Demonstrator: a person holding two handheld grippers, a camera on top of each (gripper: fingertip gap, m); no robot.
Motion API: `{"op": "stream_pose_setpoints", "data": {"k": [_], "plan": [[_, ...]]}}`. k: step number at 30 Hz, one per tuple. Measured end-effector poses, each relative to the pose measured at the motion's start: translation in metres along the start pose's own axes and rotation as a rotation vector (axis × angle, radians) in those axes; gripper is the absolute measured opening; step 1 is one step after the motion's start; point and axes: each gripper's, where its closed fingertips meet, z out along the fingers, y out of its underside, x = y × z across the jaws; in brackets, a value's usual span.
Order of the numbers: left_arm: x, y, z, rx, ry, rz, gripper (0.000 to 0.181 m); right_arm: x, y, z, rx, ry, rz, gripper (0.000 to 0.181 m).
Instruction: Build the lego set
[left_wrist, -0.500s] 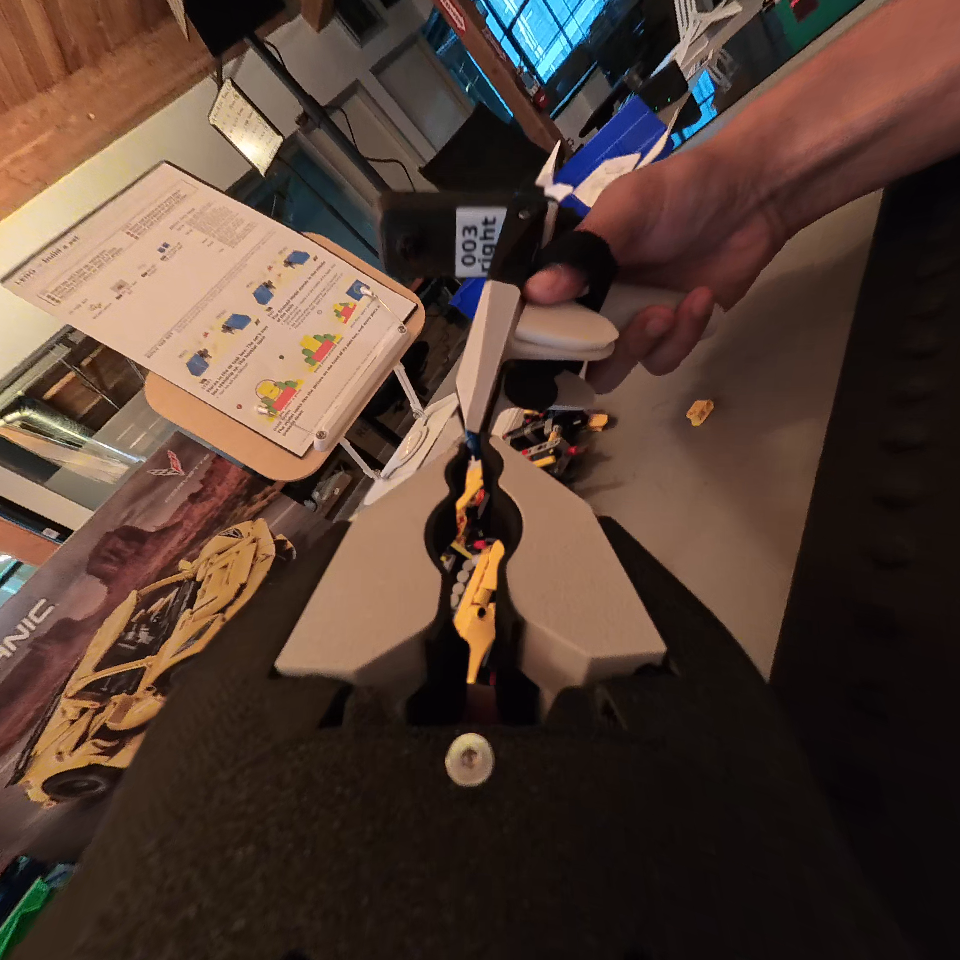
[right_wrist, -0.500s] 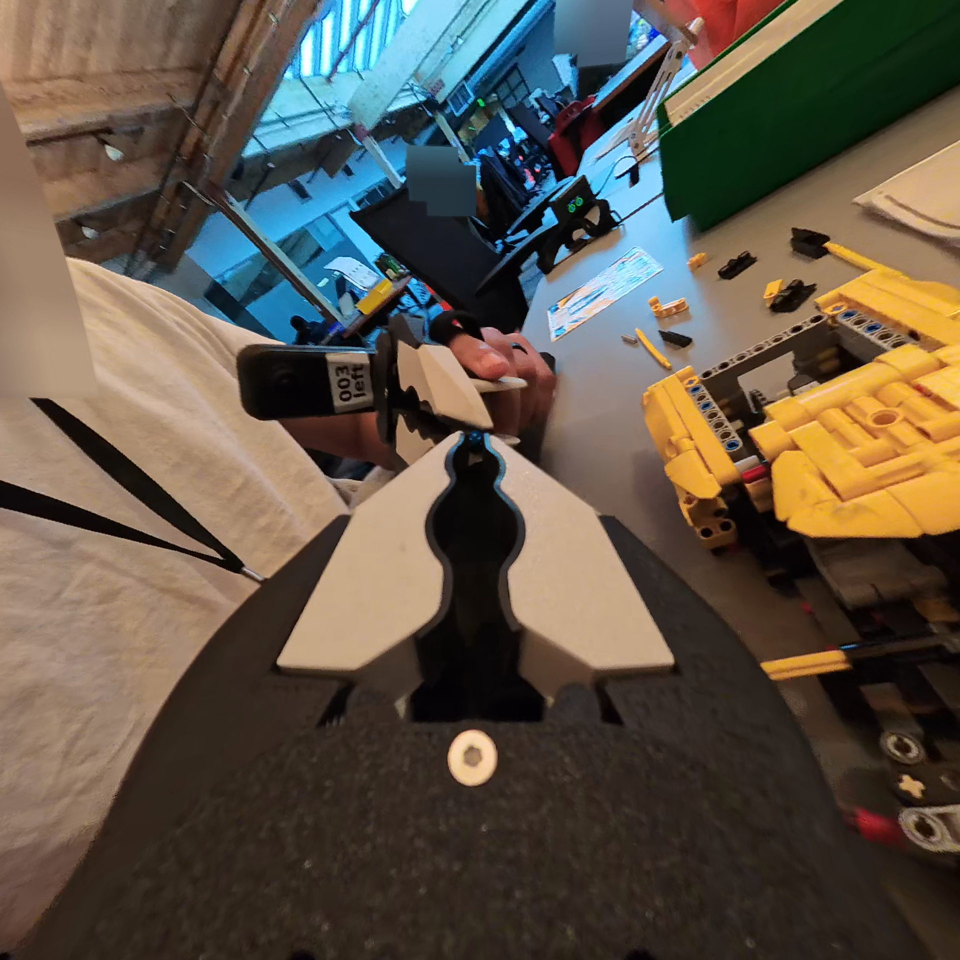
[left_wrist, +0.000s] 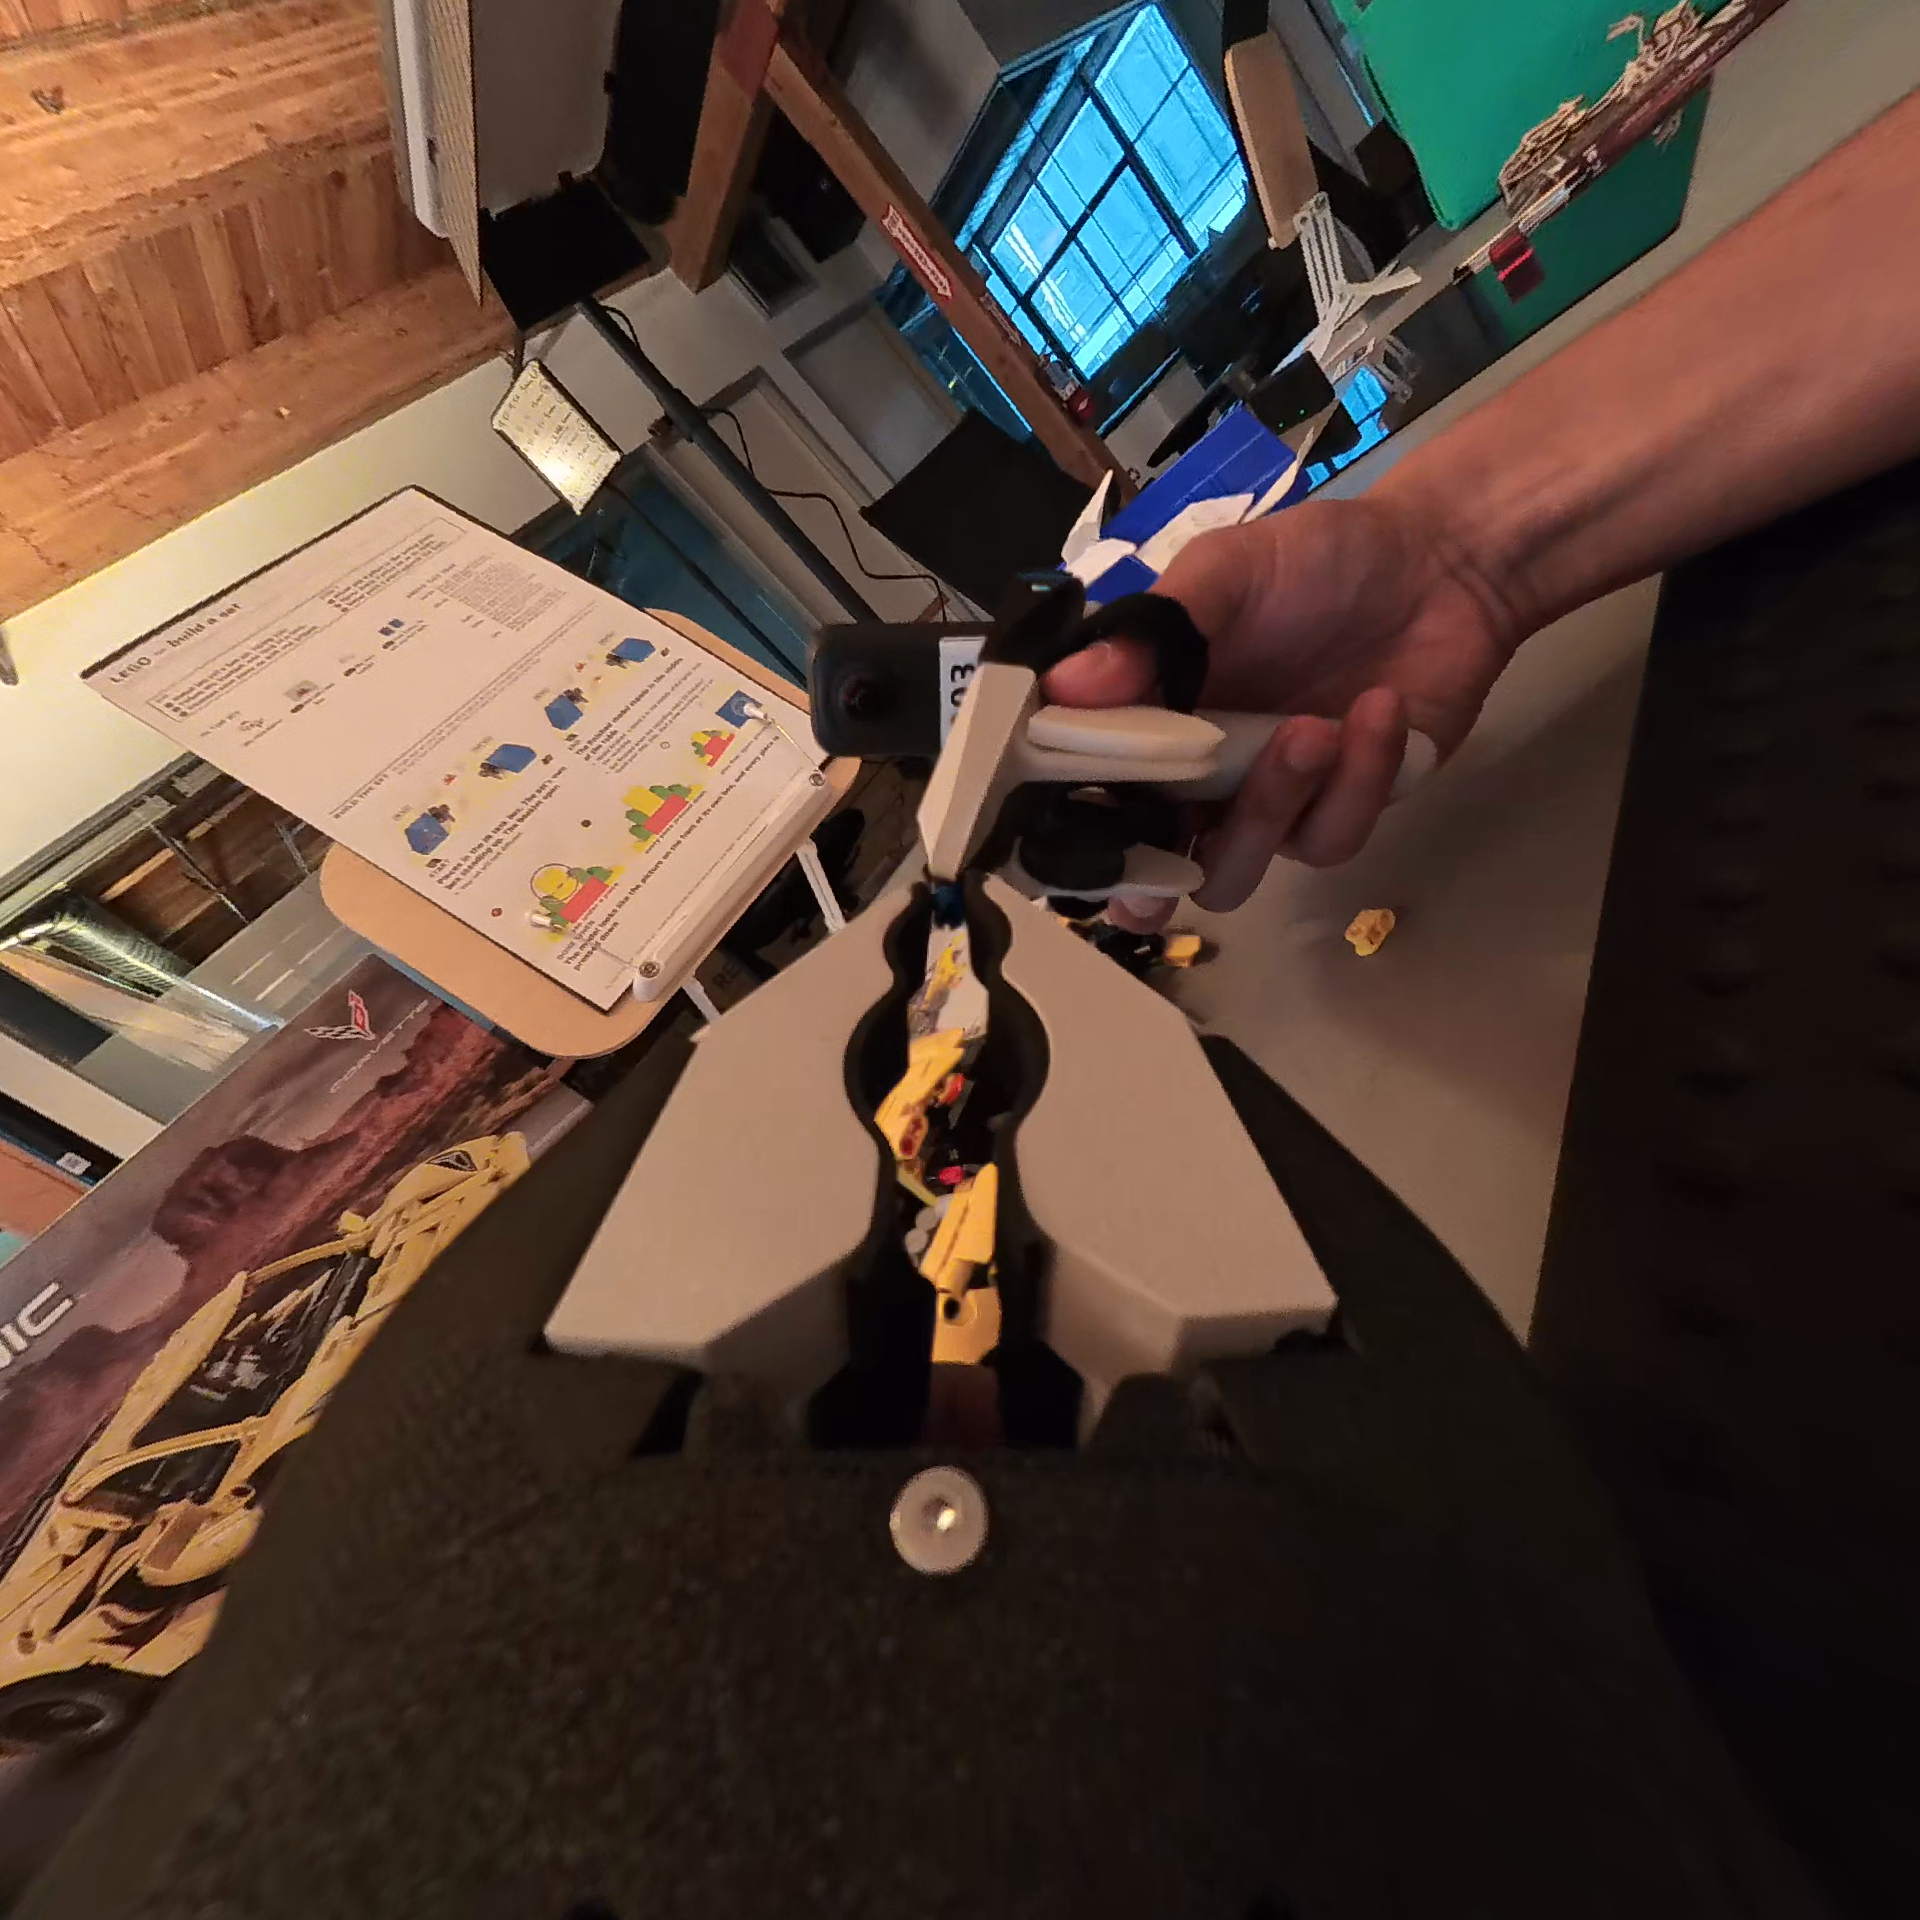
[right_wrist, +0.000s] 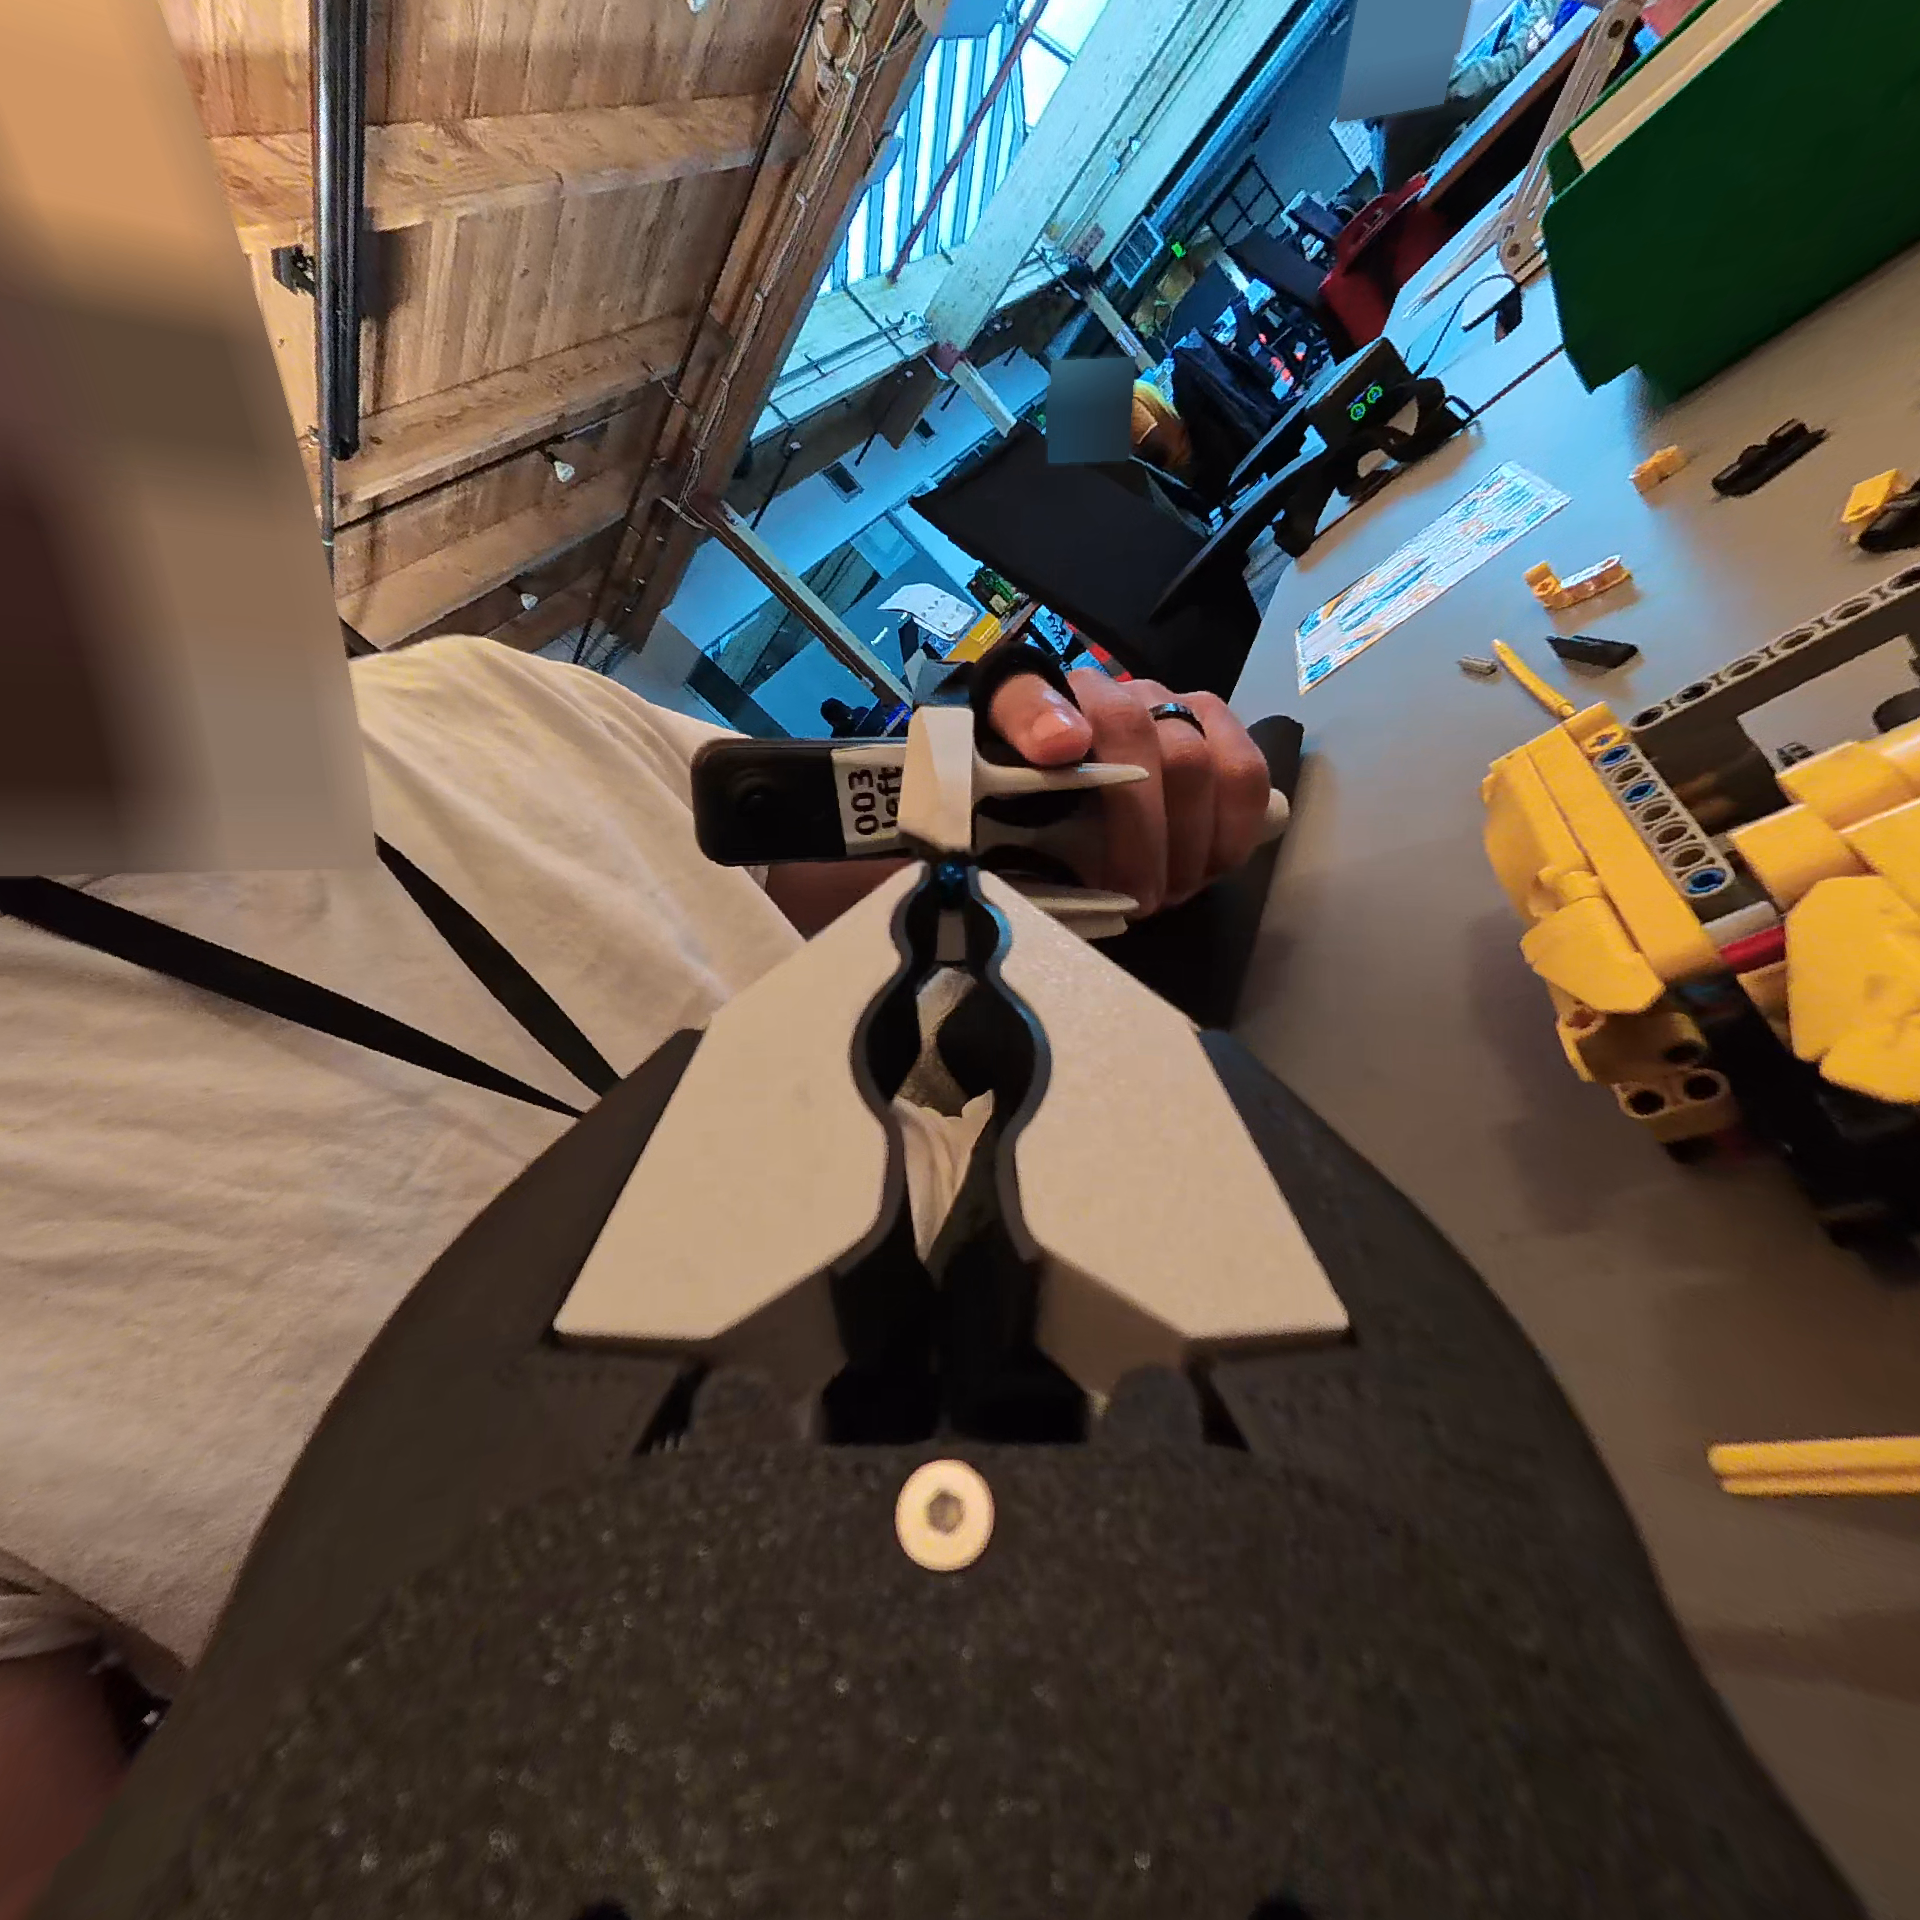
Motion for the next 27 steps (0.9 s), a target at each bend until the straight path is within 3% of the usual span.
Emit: {"op": "stream_pose_setpoints", "data": {"k": [7,27], "plan": [[0.0001,0.0006,0.001,0.0,0.041,-0.083,0.005,0.0007,-0.0001,0.0005,-0.006,0.028,-0.025,0.003],[0.0006,-0.0017,-0.0008,-0.003,0.017,-0.017,0.005,-0.0014,-0.0001,0.001,0.004,0.003,-0.018,0.003]]}}
